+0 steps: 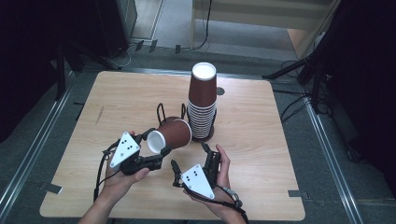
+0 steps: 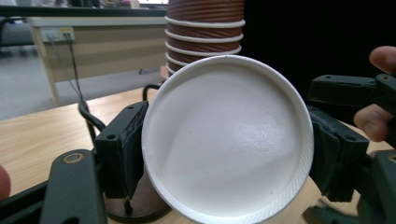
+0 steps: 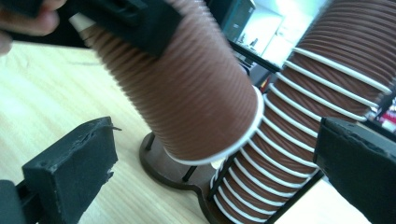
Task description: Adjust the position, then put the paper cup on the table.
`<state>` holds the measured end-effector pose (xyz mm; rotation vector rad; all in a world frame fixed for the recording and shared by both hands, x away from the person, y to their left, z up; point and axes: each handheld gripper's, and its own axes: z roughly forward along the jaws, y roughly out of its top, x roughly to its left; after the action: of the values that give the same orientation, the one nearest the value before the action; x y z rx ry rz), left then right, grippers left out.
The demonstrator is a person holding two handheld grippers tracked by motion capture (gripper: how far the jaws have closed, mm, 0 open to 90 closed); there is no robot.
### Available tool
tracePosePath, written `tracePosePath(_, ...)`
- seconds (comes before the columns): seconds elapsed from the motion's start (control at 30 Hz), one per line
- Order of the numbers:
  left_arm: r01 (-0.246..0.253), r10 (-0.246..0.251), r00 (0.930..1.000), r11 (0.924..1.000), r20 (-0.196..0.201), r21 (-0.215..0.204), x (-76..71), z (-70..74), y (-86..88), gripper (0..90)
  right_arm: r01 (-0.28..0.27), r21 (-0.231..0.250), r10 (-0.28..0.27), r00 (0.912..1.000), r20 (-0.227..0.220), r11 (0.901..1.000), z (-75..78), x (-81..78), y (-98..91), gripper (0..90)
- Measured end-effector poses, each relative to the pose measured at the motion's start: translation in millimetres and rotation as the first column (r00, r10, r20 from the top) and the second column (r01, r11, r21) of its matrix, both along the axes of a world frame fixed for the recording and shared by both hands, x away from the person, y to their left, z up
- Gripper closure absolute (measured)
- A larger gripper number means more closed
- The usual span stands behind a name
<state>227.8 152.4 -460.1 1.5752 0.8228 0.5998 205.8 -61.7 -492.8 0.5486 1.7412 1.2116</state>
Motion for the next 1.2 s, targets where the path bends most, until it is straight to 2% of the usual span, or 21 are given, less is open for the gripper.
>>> tracePosePath(0.07,-0.015,0.015,0.9998,0.9999,0.01,-0.003,0.0,0.5,1.0,24.7,0.006,0.016,-0.005,1.0,-0.007,0.9999,1.8,0.5,-1.3,0.0)
tracePosePath(0.17,-0.006,0.007,0.9995,0.9993,0.032,-0.038,-0.9,1.9,1.8,24.7,0.026,0.049,-0.025,0.9994,-0.026,0.9985,6.1,2.0,-5.1,0.0)
tracePosePath(0.37,-0.014,0.018,0.9983,0.9969,0.054,-0.078,-0.4,1.7,2.5,24.6,0.034,0.164,-0.022,0.9972,-0.071,0.9859,12.5,4.9,-12.2,0.0)
tracePosePath(0.43,-0.016,0.021,0.9983,0.9955,0.054,-0.093,0.1,1.1,3.3,24.6,0.034,0.247,-0.003,0.992,-0.126,0.9685,17.4,4.8,-15.2,0.0)
tracePosePath(0.5,-0.008,0.015,0.9982,0.9925,0.059,-0.122,1.0,0.7,3.3,24.6,0.062,0.298,-0.012,0.9861,-0.166,0.9527,22.1,5.2,-17.9,0.0)
tracePosePath(0.53,-0.001,0.009,0.998,0.9908,0.063,-0.135,1.1,0.5,3.3,24.6,0.104,0.364,-0.011,0.9689,-0.247,0.9258,27.3,6.6,-22.5,0.0)
tracePosePath(0.57,0.001,0.009,0.9977,0.9895,0.067,-0.144,1.1,0.4,3.1,24.6,0.104,0.364,-0.011,0.9689,-0.247,0.9258,27.3,6.6,-22.5,0.0)
tracePosePath(0.67,0.004,0.01,0.9966,0.9849,0.082,-0.173,0.5,0.0,2.2,24.6,0.114,0.412,0.021,0.9508,-0.309,0.9041,30.3,8.1,-28.2,0.6)
tracePosePath(0.73,0.002,0.014,0.996,0.9851,0.088,-0.172,0.1,-0.4,1.0,24.6,0.133,0.445,0.024,0.944,-0.329,0.8854,31.6,8.2,-31.1,2.1)
tracePosePath(0.77,0.002,0.014,0.996,0.985,0.089,-0.173,0.0,-0.8,0.6,24.6,0.154,0.5,0.045,0.9307,-0.363,0.8522,33.2,8.5,-34.3,2.3)
tracePosePath(0.8,0.004,0.012,0.9959,0.9853,0.089,-0.171,0.2,-1.4,0.2,24.6,0.154,0.5,0.045,0.9307,-0.363,0.8522,33.2,8.5,-34.3,2.3)
tracePosePath(0.83,0.005,0.011,0.9961,0.9845,0.087,-0.175,0.5,-2.0,-0.7,24.6,0.177,0.547,0.063,0.9185,-0.391,0.8183,34.9,7.8,-36.0,4.3)
tracePosePath(0.9,0.009,0.006,0.9963,0.9846,0.085,-0.174,1.3,-2.8,-2.0,24.6,0.213,0.574,0.064,0.9032,-0.424,0.791,36.7,6.9,-36.2,4.4)
tracePosePath(0.93,0.011,0.004,0.9964,0.9844,0.085,-0.176,1.7,-3.2,-3.0,24.6,0.213,0.574,0.064,0.9032,-0.424,0.791,36.7,6.9,-36.2,4.4)
tracePosePath(0.97,0.014,0.001,0.9965,0.9848,0.084,-0.173,1.8,-3.5,-3.7,24.6,0.231,0.59,0.068,0.8955,-0.44,0.7737,37.8,6.3,-37.1,4.4)
tracePosePath(1.0,0.017,-0.002,0.9967,0.9838,0.081,-0.179,1.5,-3.8,-5.0,24.6,0.28,0.61,0.063,0.876,-0.478,0.7418,39.7,5.7,-39.3,4.6)
tracePosePath(1.03,0.02,-0.005,0.9966,0.9846,0.083,-0.173,1.4,-4.1,-5.9,24.6,0.28,0.61,0.063,0.876,-0.478,0.7418,39.7,5.7,-39.3,4.6)
tracePosePath(1.07,0.023,-0.009,0.9964,0.9845,0.085,-0.174,1.1,-4.2,-7.3,24.7,0.323,0.636,0.079,0.8504,-0.52,0.7009,41.7,5.9,-42.9,5.0)
tracePosePath(1.1,0.025,-0.011,0.9961,0.9853,0.088,-0.169,0.8,-4.3,-8.3,24.6,0.351,0.652,0.099,0.8306,-0.548,0.6719,42.6,6.3,-45.0,3.0)
tracePosePath(1.13,0.029,-0.014,0.9961,0.9846,0.088,-0.172,0.2,-4.3,-9.6,24.6,0.351,0.652,0.099,0.8306,-0.548,0.6719,42.6,6.3,-45.0,3.0)
tracePosePath(1.2,0.039,-0.023,0.9953,0.9841,0.094,-0.173,-0.1,-4.4,-11.4,24.7,0.397,0.679,0.143,0.7924,-0.593,0.6181,43.5,7.7,-49.6,0.0)
